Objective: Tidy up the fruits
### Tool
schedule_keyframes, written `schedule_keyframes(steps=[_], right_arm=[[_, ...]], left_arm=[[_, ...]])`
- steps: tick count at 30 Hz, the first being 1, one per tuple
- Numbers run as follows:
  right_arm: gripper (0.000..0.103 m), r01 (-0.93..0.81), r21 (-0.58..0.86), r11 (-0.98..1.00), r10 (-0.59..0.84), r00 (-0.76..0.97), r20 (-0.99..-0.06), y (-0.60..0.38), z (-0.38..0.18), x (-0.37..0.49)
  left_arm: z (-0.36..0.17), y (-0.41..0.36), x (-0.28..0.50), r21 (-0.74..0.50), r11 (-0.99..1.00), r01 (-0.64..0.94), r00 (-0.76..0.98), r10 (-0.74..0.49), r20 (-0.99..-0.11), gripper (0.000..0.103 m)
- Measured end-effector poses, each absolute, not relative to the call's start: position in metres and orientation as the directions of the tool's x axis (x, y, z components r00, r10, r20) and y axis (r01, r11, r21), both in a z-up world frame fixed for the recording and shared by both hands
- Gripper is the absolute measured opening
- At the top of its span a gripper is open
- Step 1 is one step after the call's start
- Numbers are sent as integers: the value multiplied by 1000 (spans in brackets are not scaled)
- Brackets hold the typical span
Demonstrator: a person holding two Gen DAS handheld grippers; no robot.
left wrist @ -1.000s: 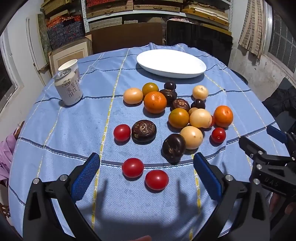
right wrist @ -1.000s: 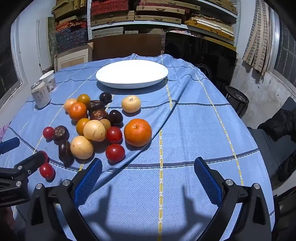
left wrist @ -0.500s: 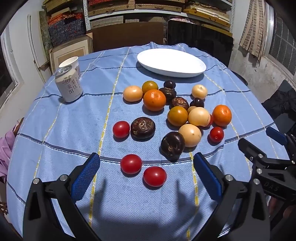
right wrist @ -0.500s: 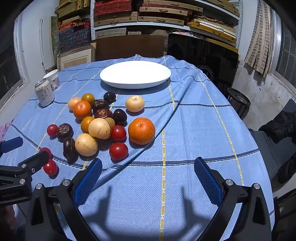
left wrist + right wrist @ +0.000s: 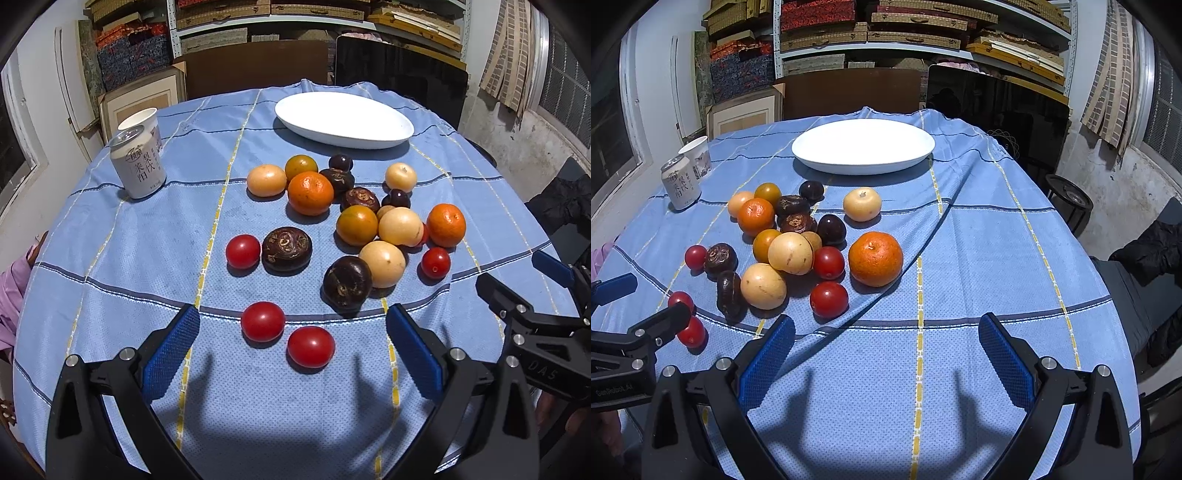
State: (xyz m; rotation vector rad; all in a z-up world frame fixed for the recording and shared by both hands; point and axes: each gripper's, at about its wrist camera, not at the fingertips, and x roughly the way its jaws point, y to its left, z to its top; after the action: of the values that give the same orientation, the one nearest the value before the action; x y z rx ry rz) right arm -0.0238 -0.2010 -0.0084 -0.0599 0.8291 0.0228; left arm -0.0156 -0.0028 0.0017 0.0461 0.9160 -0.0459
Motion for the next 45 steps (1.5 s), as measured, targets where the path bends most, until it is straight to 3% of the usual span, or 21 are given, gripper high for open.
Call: schedule_keyframes(steps=[45], right_arm=[[100, -50, -32, 998, 9, 669, -744, -199, -17, -25]], left_arm=[[1, -1, -20, 7, 999, 51, 610, -26, -792, 99]])
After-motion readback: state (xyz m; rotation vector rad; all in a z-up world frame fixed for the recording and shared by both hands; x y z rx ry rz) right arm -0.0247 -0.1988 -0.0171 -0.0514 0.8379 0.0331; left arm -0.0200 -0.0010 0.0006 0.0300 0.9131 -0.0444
